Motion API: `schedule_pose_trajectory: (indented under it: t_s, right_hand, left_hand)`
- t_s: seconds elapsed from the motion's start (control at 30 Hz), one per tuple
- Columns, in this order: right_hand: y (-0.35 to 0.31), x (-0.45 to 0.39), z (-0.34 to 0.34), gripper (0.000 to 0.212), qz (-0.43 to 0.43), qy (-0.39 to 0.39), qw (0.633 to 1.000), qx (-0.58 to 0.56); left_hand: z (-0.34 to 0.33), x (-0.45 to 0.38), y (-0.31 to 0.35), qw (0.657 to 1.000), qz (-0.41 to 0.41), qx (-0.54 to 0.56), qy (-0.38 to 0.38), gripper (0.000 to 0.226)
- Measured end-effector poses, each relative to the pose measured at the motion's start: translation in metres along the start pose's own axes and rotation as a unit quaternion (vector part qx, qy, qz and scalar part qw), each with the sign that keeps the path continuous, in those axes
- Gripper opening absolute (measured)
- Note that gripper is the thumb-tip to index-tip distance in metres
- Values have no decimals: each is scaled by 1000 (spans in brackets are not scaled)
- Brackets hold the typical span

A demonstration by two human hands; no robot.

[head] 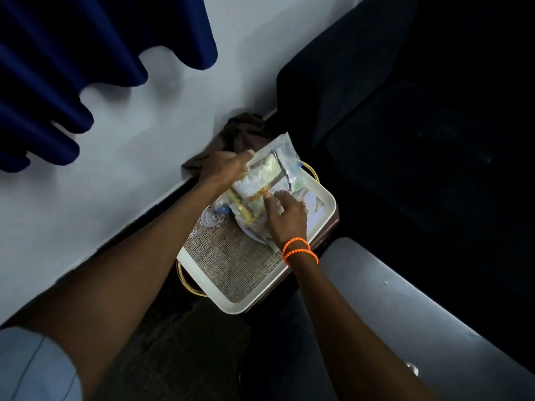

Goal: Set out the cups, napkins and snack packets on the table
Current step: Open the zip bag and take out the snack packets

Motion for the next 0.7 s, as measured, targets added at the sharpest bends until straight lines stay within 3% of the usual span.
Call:
schedule_pose_trajectory:
  t_s: [0.1,0.2,0.27,0.4,0.6,0.7]
  right_hand:
    - [6,8,7,59,-62,-29,995,-67]
    - [16,16,16,84,-120,-46,984,-121]
    - [26,19,23,91,-168,-14,966,-196]
    - [39,26,25,80,-203,-3,901,-383]
    - [45,38,55,77,-117,-46,850,-511]
    - [63,57,75,72,-111,-60,834,-536]
  left_hand:
    - [-4,4,6,997,1,79,-3,43]
    - [-13,11,2,983,69,147,-83,31]
    - [-25,21,-9,973,115,112,-164,28]
    - [-51,45,-31,967,70,-8,-245,23]
    - [-66,80,-18,970,14,88,-226,54]
    - [-72,110,-4,973,-3,75,-216,75]
Point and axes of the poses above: each hand's wrist, its own x-axis away from the middle knuckle, its own z-axis out of the back of the hand, y = z × x, the point moved 4 cm from there along -x, towards the middle knuckle, and after that the axes turned 12 degrees about x, right-handed, at the moved point
